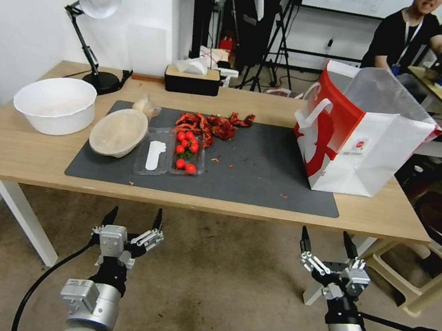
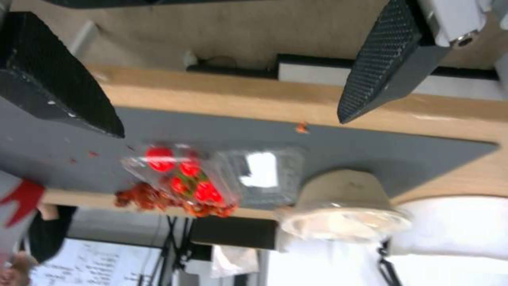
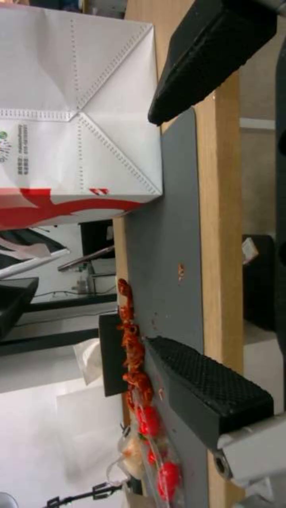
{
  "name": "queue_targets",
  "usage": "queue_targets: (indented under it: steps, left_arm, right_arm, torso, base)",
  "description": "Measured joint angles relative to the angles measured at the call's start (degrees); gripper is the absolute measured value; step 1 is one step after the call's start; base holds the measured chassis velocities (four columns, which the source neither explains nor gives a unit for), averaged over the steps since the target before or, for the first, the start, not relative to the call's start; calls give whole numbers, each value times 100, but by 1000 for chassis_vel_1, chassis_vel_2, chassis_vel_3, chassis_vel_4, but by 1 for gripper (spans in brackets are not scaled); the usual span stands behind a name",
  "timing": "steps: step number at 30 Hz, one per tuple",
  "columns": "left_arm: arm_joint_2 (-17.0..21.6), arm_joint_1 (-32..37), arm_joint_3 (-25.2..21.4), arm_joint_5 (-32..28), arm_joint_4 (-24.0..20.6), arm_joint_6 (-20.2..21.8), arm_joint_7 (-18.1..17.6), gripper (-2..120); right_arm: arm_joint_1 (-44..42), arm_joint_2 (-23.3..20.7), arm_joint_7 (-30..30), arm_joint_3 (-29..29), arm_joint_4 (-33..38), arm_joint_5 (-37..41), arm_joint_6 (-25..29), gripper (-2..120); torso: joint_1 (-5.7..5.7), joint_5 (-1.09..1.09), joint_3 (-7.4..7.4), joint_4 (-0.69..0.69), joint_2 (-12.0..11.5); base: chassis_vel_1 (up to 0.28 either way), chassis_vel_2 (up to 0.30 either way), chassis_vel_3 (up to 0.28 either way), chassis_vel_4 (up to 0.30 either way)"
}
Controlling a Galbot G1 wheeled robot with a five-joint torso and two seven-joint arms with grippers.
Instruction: Pick up the trash from the table and place it into the takeout bag.
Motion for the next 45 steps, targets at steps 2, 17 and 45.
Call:
queue_targets:
  steps: [2,17,45]
  left_arm:
    - [80,-177,-114,-196,-28,16,-195,100]
    - [638,-1360,-932,-2990,-89,617,-1175,100]
    - [1238,-2801,-1168,-6020,1080,1064,-1715,100]
  right_arm:
    - [-5,-1,0,-19,-3,-26,6,100]
    - [442,-171,107,-510,-66,-115,-211,100]
    - [371,-159,104,-581,-22,-164,-241,100]
  torso:
    - [0,0,0,0,0]
    - [0,1,1,0,-1]
    - [0,0,1,0,-1]
  base:
    - [0,0,0,0]
    - [0,0,0,0]
    - [0,0,0,0]
